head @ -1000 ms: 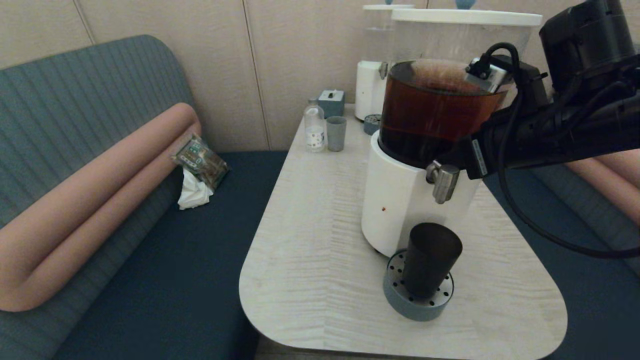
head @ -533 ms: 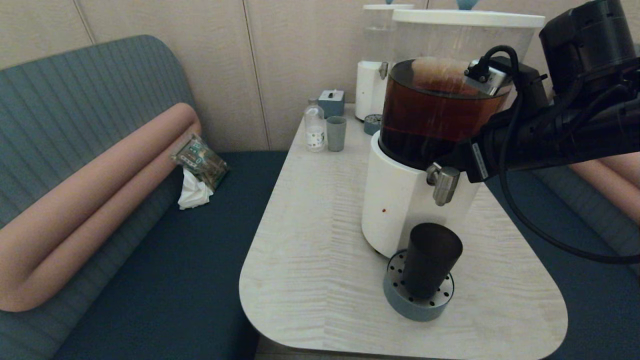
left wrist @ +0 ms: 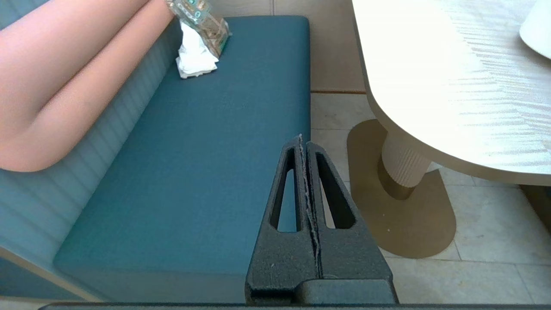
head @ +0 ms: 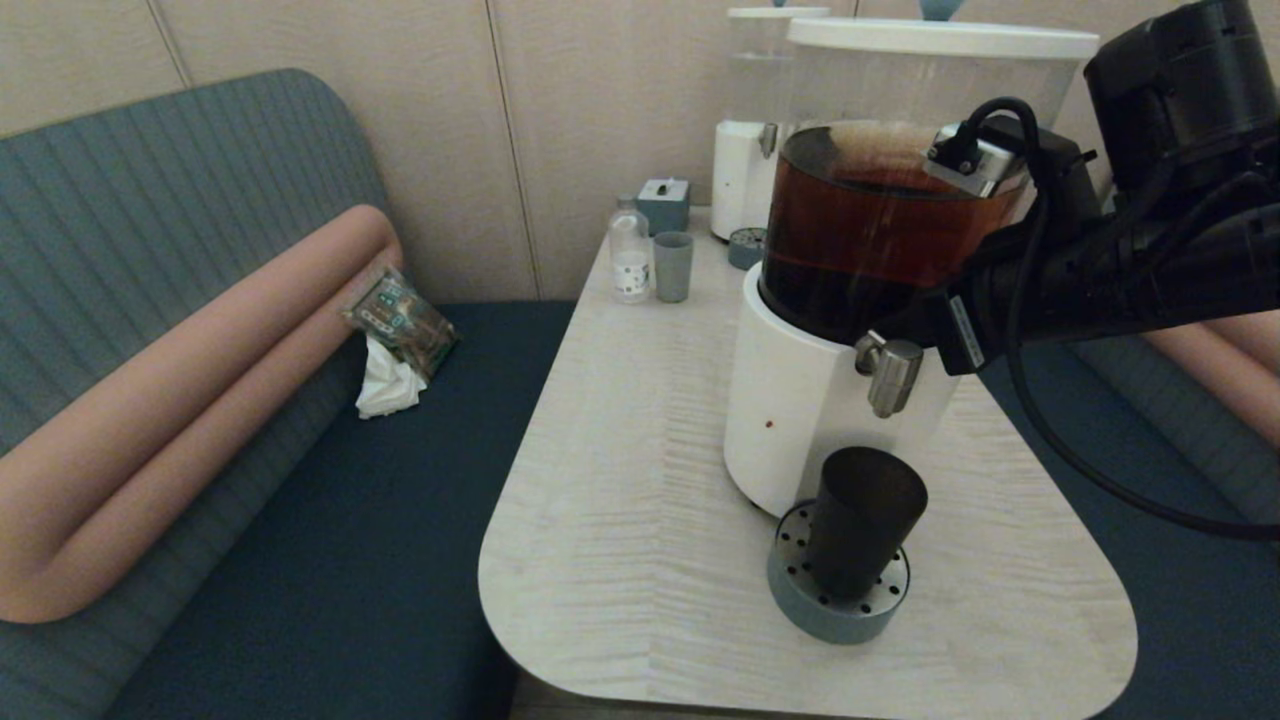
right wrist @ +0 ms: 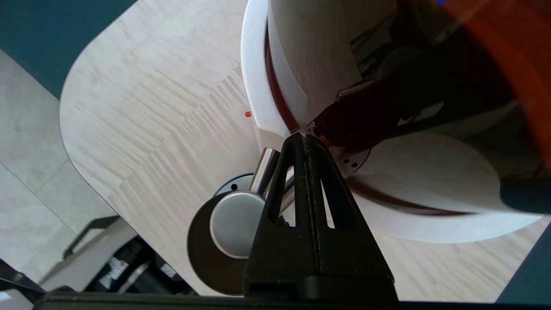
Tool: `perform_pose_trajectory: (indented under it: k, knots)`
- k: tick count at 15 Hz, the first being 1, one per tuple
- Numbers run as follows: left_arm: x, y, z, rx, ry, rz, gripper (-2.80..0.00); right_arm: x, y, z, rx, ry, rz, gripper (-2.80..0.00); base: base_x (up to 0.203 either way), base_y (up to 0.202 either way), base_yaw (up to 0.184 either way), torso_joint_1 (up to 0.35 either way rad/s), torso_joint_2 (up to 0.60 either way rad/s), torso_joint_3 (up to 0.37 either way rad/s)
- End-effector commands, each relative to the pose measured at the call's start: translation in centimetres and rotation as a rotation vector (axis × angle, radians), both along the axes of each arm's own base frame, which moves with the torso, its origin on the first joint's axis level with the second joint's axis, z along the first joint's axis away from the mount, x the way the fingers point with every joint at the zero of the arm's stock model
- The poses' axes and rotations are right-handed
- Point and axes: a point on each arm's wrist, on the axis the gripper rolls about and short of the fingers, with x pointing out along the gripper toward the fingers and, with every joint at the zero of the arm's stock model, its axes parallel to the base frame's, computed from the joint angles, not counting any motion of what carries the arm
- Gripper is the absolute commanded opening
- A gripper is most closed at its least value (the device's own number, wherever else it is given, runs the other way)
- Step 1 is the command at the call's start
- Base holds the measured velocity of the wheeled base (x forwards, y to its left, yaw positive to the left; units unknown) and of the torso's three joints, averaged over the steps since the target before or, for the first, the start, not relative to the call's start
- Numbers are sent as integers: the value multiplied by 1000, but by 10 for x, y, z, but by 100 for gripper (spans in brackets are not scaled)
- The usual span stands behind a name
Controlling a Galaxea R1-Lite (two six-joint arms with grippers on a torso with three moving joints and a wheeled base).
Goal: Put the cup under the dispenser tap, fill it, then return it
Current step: Turn on the faucet
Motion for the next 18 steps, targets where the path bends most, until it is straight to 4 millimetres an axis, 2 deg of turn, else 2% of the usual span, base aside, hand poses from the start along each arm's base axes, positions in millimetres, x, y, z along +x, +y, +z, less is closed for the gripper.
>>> perform_pose_trajectory:
  k: [1,9,13,18]
  knots:
    - [0,0,0,0,1,1,-280,-1,0,1,-8,-7,8,-280,0,0,0,0,0,0]
    - [0,0,0,0,1,1,-280,16,11,-5,-14,-43,42,-280,0,0,0,0,0,0]
    - [0,0,0,0,1,0,-280,15,12,-2,-16,-60,45,-280,0,0,0,0,0,0]
    - [0,0,0,0,1,1,-280,9,7,11,7,-115,32,-280,0,0,0,0,0,0]
